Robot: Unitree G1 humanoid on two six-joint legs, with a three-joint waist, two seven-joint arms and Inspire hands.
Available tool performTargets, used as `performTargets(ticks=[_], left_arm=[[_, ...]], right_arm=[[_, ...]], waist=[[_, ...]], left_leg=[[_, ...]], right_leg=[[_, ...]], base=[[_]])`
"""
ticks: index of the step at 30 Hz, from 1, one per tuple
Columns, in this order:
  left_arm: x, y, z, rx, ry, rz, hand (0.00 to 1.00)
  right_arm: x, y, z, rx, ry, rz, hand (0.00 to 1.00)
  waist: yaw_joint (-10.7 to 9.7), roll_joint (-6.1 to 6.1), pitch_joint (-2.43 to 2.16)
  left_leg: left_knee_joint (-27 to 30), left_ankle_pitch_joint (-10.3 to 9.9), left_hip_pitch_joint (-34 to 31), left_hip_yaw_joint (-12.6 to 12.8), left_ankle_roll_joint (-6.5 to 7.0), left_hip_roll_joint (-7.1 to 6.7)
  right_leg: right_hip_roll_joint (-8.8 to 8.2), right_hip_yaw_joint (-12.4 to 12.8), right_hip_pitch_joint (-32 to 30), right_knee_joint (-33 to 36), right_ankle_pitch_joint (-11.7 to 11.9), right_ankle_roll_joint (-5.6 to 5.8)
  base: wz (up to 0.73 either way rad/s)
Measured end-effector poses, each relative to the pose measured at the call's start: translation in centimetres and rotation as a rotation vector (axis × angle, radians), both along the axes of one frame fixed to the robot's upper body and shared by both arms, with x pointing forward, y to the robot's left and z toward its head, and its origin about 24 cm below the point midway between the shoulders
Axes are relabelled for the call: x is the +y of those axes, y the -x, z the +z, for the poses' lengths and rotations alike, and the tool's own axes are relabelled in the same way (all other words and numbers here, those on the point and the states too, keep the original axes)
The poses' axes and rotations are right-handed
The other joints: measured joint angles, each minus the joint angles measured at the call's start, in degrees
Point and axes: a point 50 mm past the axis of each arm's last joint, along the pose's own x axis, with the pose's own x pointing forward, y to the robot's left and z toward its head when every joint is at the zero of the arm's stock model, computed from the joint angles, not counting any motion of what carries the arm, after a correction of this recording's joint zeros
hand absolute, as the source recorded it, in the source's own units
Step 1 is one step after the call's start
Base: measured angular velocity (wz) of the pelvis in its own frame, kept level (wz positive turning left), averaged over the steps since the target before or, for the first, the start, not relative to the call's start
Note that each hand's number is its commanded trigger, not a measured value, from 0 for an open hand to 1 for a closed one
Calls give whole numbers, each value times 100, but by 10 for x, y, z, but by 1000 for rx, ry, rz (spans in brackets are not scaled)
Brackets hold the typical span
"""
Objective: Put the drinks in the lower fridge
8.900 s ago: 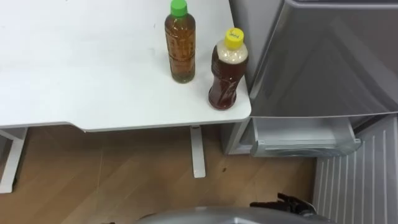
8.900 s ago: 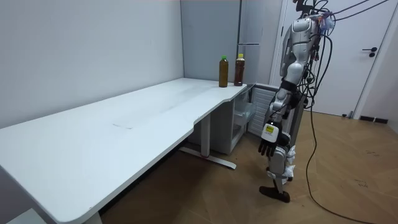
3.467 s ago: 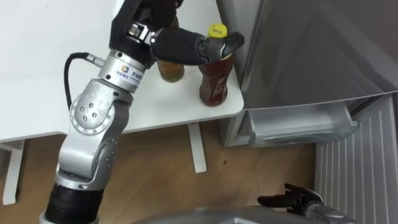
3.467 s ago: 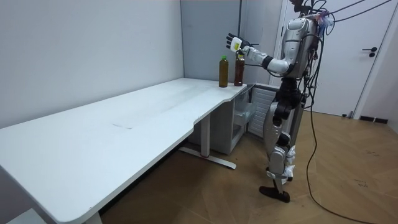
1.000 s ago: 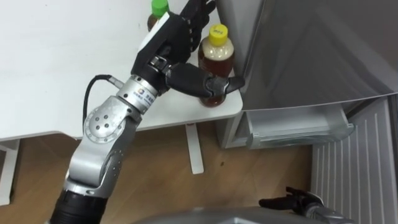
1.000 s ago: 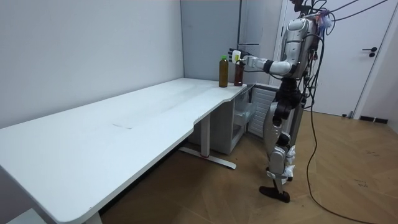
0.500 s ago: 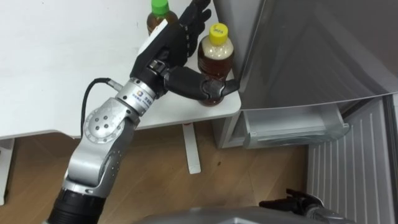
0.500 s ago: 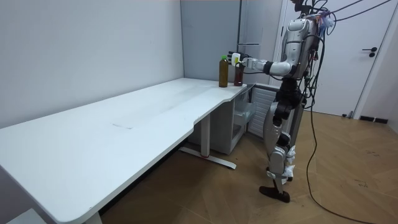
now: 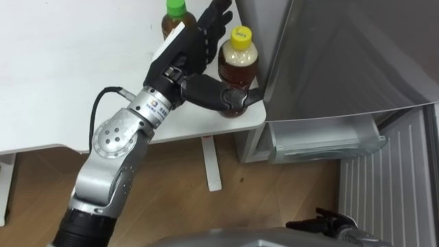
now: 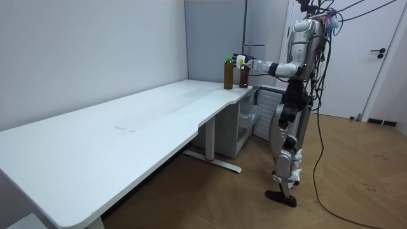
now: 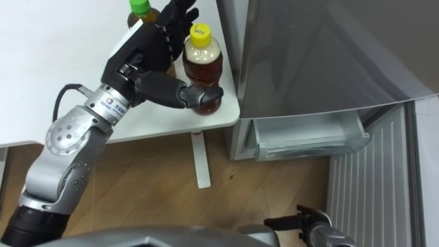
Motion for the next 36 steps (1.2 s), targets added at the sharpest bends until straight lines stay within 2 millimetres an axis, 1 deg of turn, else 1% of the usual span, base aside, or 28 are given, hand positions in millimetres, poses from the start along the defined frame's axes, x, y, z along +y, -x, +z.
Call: performTargets(ticks=[9, 10, 11, 12, 13, 15, 16, 19, 30, 36], left_arm=[[-1, 0, -3, 9, -14, -2, 0], [-1, 0, -4, 12, -24, -2, 13], [-1, 0, -5, 13, -33, -2, 28], [-1, 0, -6, 12, -39, -2, 52], [-1, 0, -6, 13, -41, -1, 59], [-1, 0, -6, 15, -41, -1, 96], [-1, 0, -8, 21, -42, -1, 100], [-3, 0, -10, 28, -46, -8, 100], [-6, 1, -10, 19, -59, -25, 100], [-5, 1, -10, 19, -61, -17, 100]], right_arm=[[-1, 0, 0, -1, -6, 5, 0], [-1, 0, 0, -2, -6, 5, 0], [-1, -1, 0, -2, -6, 5, 0], [-1, -1, 0, -2, -6, 5, 0], [-1, -1, 0, -2, -6, 5, 0], [-1, -1, 0, -2, -5, 5, 0], [-1, -1, 0, -2, -5, 5, 0], [-1, -1, 0, -3, -4, 5, 0], [-1, -1, 1, -3, -4, 6, 0], [-1, -1, 1, -3, -4, 6, 0]], waist=[[-5, 11, 2], [-5, 10, 3], [-4, 6, 6], [-3, 5, 8], [-4, 6, 11], [-4, 8, 15], [-4, 9, 16], [-6, 16, 27], [-5, 26, 20], [-5, 6, 29]], left_leg=[[-24, 0, 17, 28, -1, 2], [-24, 0, 16, 29, -1, 2], [-24, 1, 16, 30, -1, 2], [-24, 1, 15, 30, -1, 2], [-24, 1, 15, 30, -1, 3], [-24, 1, 15, 32, -1, 3], [-23, 1, 15, 32, -1, 3], [-23, 1, 0, 31, -1, 4], [-50, 0, 16, 32, -2, 12], [-49, 2, 26, 42, -3, 14]], right_leg=[[4, 28, -8, -9, 0, 0], [3, 29, -9, -10, 0, 0], [3, 29, -9, -11, 0, 0], [3, 29, -9, -11, 0, 0], [3, 30, -9, -11, 0, 0], [3, 29, -7, -11, 0, 0], [3, 29, -5, -11, 0, 0], [3, 23, -7, -9, 0, 0], [14, 21, -11, -11, 0, 0], [13, 30, -12, -13, 0, 0]], base=[[0], [0], [0], [0], [0], [0], [0], [0], [0], [0]])
